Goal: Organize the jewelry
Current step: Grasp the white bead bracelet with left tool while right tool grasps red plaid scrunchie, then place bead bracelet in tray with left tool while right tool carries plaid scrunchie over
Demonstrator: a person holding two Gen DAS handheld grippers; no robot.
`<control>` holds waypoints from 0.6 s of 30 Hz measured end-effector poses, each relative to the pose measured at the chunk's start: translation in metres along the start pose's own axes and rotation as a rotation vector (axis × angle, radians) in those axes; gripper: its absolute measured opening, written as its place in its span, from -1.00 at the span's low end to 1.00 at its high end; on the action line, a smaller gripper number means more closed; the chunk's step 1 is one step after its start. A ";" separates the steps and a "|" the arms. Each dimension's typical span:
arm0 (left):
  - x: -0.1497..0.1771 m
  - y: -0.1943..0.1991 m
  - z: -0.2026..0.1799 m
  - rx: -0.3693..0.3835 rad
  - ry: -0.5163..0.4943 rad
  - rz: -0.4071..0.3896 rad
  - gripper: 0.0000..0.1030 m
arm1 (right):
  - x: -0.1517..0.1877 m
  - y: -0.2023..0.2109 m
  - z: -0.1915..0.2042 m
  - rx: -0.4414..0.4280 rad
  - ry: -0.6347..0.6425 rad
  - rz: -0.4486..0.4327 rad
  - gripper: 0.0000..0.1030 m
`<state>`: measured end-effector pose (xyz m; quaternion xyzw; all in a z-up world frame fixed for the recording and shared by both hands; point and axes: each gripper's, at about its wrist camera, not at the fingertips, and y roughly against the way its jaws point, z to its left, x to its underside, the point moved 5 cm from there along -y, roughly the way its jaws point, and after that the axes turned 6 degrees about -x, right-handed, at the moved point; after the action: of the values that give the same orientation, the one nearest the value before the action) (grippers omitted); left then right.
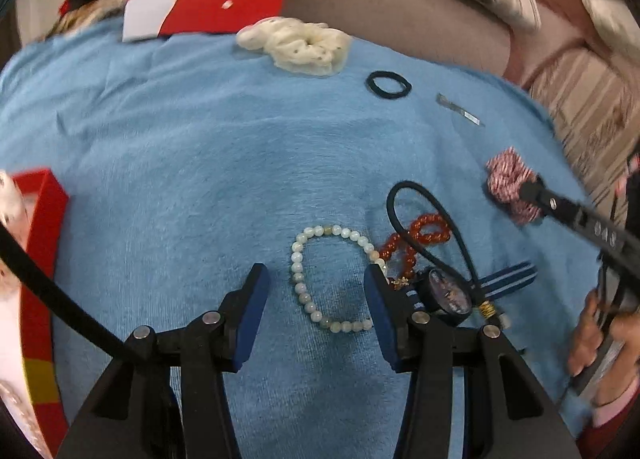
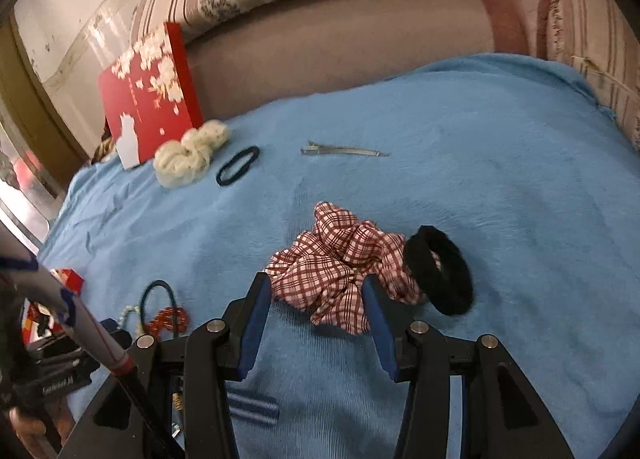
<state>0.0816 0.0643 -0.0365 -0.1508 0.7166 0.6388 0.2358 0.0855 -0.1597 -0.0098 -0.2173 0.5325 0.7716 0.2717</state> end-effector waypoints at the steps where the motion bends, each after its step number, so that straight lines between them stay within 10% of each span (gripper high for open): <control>1: 0.002 0.000 -0.005 -0.040 -0.043 -0.011 -0.12 | 0.001 -0.005 -0.001 0.008 0.005 0.013 -0.01; 4: 0.004 0.000 -0.015 -0.071 -0.103 -0.032 -0.82 | 0.003 -0.012 -0.001 0.050 0.024 0.031 -0.13; 5: 0.003 0.000 -0.015 -0.056 -0.094 -0.028 -0.90 | 0.003 -0.012 -0.001 0.056 0.022 0.033 -0.54; 18: -0.022 0.072 0.028 0.121 0.083 -0.150 -0.90 | -0.009 0.038 0.042 0.029 0.110 -0.092 -0.75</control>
<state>0.0674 0.0999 0.0339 -0.2157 0.7499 0.5681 0.2617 0.0657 -0.1326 0.0375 -0.2799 0.5471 0.7375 0.2802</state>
